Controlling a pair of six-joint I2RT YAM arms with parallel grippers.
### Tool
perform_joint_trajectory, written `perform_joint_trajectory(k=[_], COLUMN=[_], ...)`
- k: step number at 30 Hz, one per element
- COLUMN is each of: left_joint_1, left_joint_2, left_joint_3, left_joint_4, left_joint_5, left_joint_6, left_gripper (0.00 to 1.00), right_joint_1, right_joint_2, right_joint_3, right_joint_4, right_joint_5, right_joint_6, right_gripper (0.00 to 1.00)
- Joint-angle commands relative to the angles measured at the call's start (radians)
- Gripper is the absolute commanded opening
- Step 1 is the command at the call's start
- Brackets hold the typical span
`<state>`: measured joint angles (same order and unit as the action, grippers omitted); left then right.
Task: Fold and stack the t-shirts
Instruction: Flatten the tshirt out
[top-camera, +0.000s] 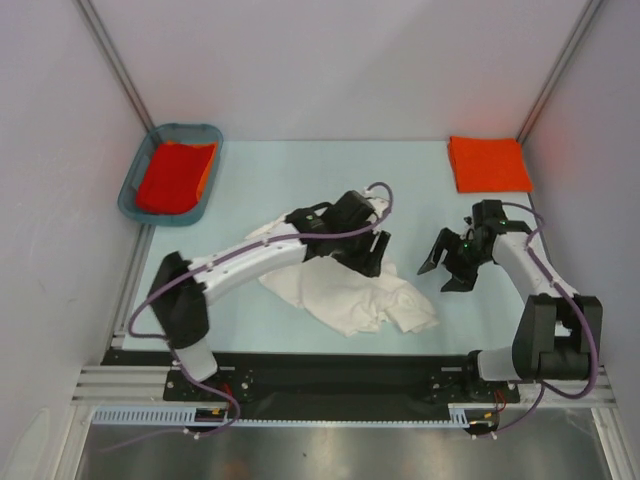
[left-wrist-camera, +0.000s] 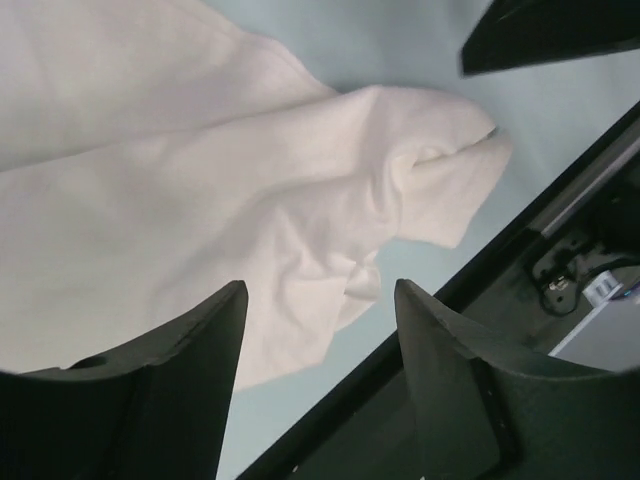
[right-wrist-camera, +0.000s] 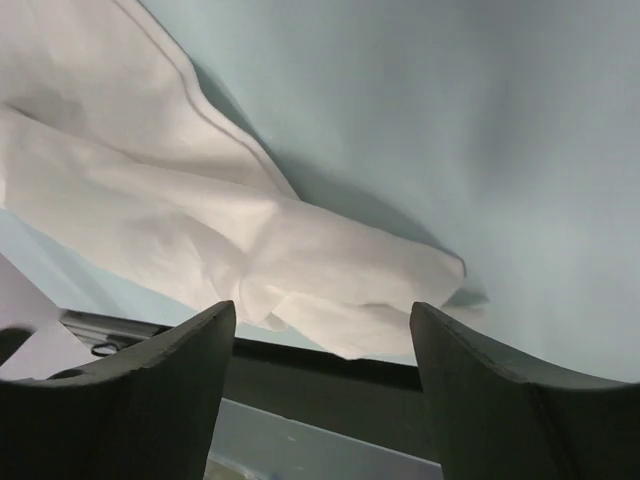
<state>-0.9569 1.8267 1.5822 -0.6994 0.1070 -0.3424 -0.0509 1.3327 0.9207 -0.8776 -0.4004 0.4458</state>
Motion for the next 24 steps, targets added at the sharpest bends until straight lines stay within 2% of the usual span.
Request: perform_joint_trajectory(k=[1, 3, 4, 5, 6, 9, 11, 14, 16, 17, 19, 21, 23, 24], left_joint_1=[0.03, 0.043, 0.061, 0.072, 0.085, 0.17, 0.266, 0.423, 0.539, 0.569, 0.622, 0.629, 0.627, 0.627], left_joint_2=[-0.2, -0.337, -0.38, -0.433, -0.52, -0.685, -0.743, -0.81, -0.778, -0.749, -0.619, -0.514, -0.357, -0.313], left_joint_3=[-0.184, -0.307, -0.437, -0.497, -0.61, -0.729, -0.787, -0.759, -0.694, -0.665, -0.557, -0.48, -0.358, -0.325], left_joint_4=[0.031, 0.063, 0.08, 0.092, 0.118, 0.127, 0.12, 0.072, 0.083, 0.09, 0.104, 0.133, 0.168, 0.19], left_joint_5=[0.013, 0.026, 0.034, 0.042, 0.051, 0.042, 0.033, 0.017, 0.055, 0.059, 0.063, 0.053, 0.078, 0.083], left_joint_6=[-0.102, -0.185, -0.213, -0.268, -0.294, -0.346, -0.327, -0.23, -0.12, -0.084, 0.001, 0.037, 0.095, 0.106], left_gripper=[0.67, 0.63, 0.62, 0.62, 0.64, 0.75, 0.77, 0.84, 0.98, 1.0, 0.99, 0.99, 0.9, 0.8], right_joint_1=[0.048, 0.083, 0.092, 0.106, 0.141, 0.206, 0.221, 0.246, 0.256, 0.258, 0.255, 0.255, 0.255, 0.256], right_joint_2=[0.068, 0.109, 0.121, 0.152, 0.166, 0.229, 0.255, 0.293, 0.312, 0.312, 0.303, 0.298, 0.292, 0.289], right_joint_3=[0.04, 0.044, 0.05, 0.056, 0.069, 0.093, 0.092, 0.089, 0.098, 0.101, 0.112, 0.127, 0.132, 0.129], right_joint_4=[0.046, 0.06, 0.068, 0.069, 0.077, 0.077, 0.092, 0.12, 0.123, 0.121, 0.118, 0.105, 0.1, 0.101], right_joint_5=[0.005, 0.028, 0.032, 0.028, 0.02, 0.081, 0.071, 0.048, 0.063, 0.081, 0.1, 0.117, 0.092, 0.083], right_joint_6=[-0.065, -0.073, -0.078, -0.085, -0.103, -0.124, -0.13, -0.116, -0.114, -0.113, -0.113, -0.114, -0.113, -0.11], right_gripper=[0.79, 0.79, 0.78, 0.78, 0.77, 0.77, 0.76, 0.71, 0.67, 0.65, 0.61, 0.56, 0.48, 0.46])
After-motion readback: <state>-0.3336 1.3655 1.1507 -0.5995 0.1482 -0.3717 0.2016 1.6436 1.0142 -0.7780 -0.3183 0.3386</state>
